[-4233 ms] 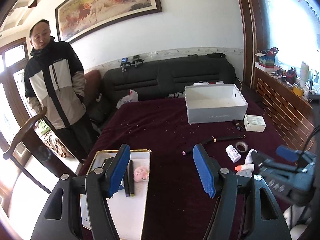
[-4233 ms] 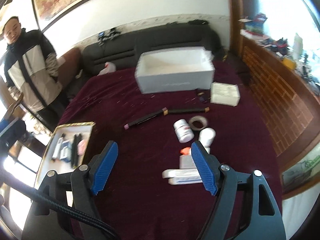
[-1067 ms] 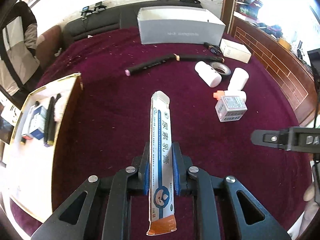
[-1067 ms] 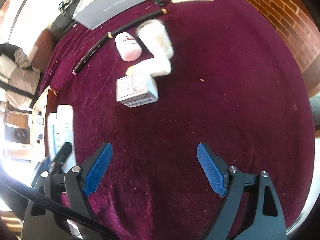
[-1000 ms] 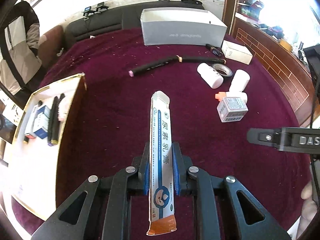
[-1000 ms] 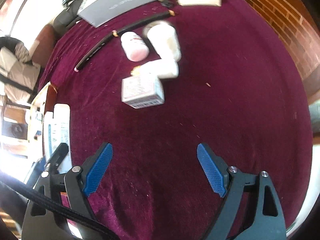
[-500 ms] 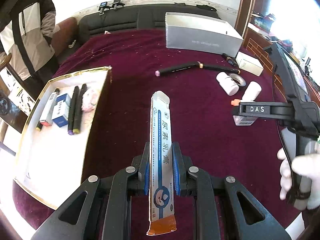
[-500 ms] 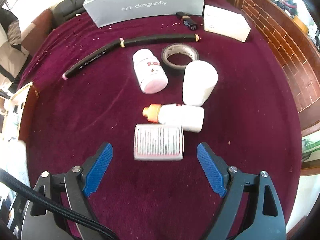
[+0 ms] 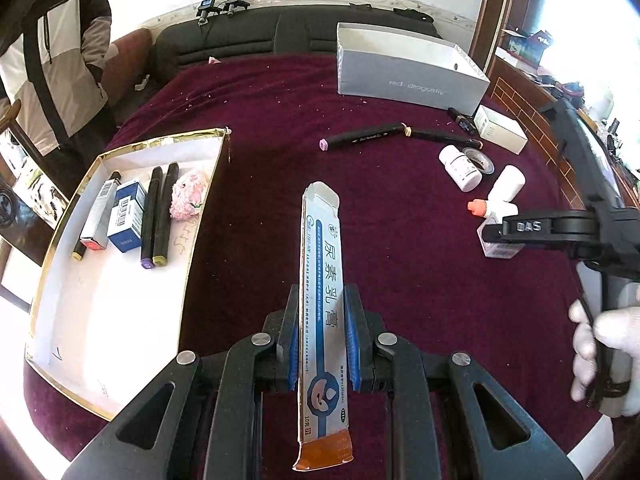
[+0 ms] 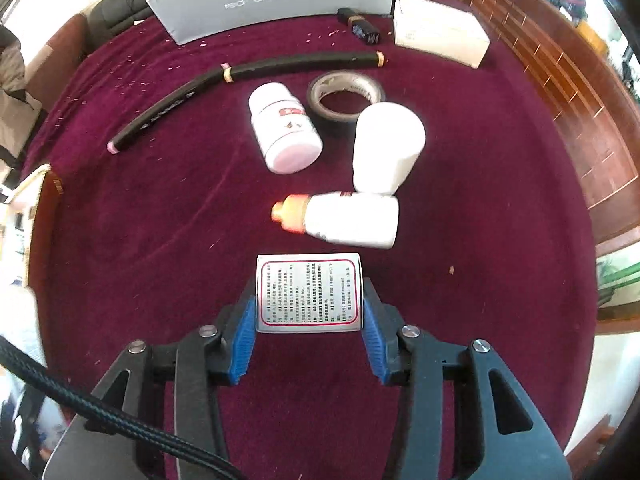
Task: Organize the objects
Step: 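Carry the tube to the tray with the left gripper while the right gripper carries a small white box, then lower the tube and small box into the tray and open both grippers, then move both open grippers back toward the white bottles, then grasp the orange-capped white dropper bottle with the left gripper, then grasp the round white jar lid with the right gripper, then carry the dropper bottle with the left gripper while the right gripper carries the white jar toward the tray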
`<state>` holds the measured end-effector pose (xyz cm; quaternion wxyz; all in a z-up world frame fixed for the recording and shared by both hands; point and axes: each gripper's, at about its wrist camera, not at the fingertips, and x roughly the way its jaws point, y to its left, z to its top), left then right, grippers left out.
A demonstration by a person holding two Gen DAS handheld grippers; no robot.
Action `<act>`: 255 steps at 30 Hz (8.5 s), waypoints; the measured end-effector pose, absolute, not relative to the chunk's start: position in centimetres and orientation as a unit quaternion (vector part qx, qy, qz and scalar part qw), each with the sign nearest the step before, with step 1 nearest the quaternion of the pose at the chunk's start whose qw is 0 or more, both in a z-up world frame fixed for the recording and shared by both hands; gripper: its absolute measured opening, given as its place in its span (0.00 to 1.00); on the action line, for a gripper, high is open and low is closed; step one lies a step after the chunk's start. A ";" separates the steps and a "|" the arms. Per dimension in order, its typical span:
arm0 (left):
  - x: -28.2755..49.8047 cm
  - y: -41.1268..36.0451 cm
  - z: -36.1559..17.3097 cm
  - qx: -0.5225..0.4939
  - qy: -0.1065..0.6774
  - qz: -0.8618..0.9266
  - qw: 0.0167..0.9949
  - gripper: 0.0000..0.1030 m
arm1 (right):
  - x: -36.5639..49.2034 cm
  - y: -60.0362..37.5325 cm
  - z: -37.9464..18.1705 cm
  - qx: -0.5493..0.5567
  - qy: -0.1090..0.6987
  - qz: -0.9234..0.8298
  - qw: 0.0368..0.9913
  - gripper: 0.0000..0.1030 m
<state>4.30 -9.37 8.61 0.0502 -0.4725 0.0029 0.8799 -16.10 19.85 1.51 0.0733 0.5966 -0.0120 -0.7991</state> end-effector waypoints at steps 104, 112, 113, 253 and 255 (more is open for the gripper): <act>4.8 -30.5 12.5 -0.463 -0.033 0.883 -0.069 0.47 | -9.0 -3.3 3.8 0.641 -0.082 -0.701 0.301 0.62; 6.0 -23.0 13.6 -0.461 0.001 0.886 -0.049 0.47 | -10.3 6.0 3.4 0.635 -0.132 -0.713 0.267 0.62; 6.2 -21.9 13.6 -0.461 0.004 0.887 -0.043 0.47 | -10.5 6.9 3.4 0.634 -0.137 -0.715 0.263 0.62; 1.4 -8.2 5.7 -0.494 0.010 0.868 0.038 0.22 | -20.2 25.4 3.9 0.556 -0.084 -0.815 0.135 0.29; 1.7 -8.5 6.0 -0.492 0.010 0.870 0.037 0.22 | -19.5 25.1 4.5 0.557 -0.094 -0.812 0.147 0.30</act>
